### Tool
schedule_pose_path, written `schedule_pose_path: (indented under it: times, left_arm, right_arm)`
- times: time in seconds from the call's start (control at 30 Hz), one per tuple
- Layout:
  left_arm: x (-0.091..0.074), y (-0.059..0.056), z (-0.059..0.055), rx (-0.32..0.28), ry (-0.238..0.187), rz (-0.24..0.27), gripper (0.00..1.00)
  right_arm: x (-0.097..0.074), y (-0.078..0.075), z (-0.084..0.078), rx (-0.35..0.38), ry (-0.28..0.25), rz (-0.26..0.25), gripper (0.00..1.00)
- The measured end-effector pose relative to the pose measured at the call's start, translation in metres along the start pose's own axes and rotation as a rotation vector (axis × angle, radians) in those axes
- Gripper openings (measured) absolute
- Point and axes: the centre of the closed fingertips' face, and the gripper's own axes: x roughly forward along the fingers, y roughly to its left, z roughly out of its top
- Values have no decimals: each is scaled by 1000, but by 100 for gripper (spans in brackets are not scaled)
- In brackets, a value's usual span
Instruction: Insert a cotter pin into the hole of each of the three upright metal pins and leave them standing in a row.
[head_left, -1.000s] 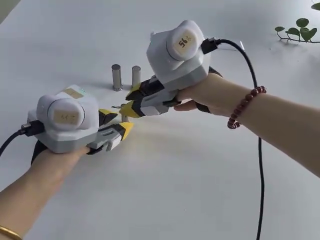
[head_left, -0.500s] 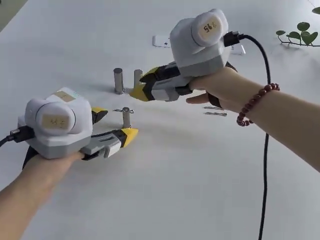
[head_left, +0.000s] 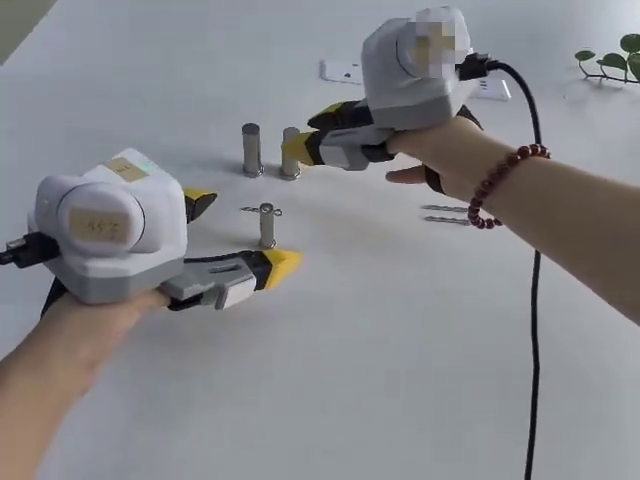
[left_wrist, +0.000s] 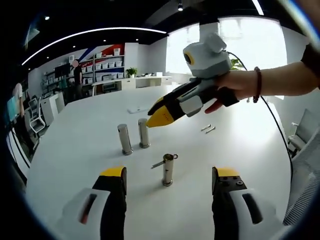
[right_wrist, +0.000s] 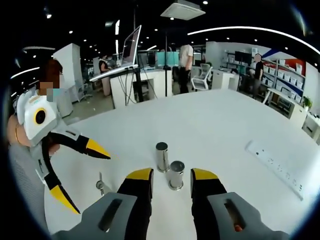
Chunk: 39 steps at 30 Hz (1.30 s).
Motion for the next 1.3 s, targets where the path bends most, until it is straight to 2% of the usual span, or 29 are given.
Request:
schedule_pose_path:
  times: [0.13, 0.27, 0.6, 0.73, 0.83, 0.93, 1.07, 1.2, 1.3]
  left_arm:
    - [-2, -3, 3, 11, -5, -6, 70]
    - [-3, 0, 4, 6, -10, -4, 70]
    - [-5, 3, 4, 6, -10, 7, 68]
    - [-6, 2, 5, 4, -10, 3, 67]
    - [-8, 3, 4, 14, 10, 13, 66]
    - [-10, 5, 8, 8, -4, 17, 66]
    - [-12, 5, 8, 8, -1, 27, 66]
    - [-15, 6, 8, 10, -3, 40, 65]
    - [-17, 6, 11, 4, -19, 47, 63]
  right_arm:
    - [13, -8, -4, 44, -9, 5, 25]
    - [21, -6, -5, 58, -31, 13, 22]
    - [29, -5, -9, 65, -32, -18, 10]
    - [31, -8, -12, 53, -29, -23, 9]
    - [30, -9, -11, 17, -22, -35, 9]
    - [31, -7, -11, 13, -16, -32, 8]
    - [27, -5, -11, 12, -19, -32, 8]
    - [21, -2, -14, 14, -9, -31, 8]
    - [14, 0, -13, 12, -11, -34, 8]
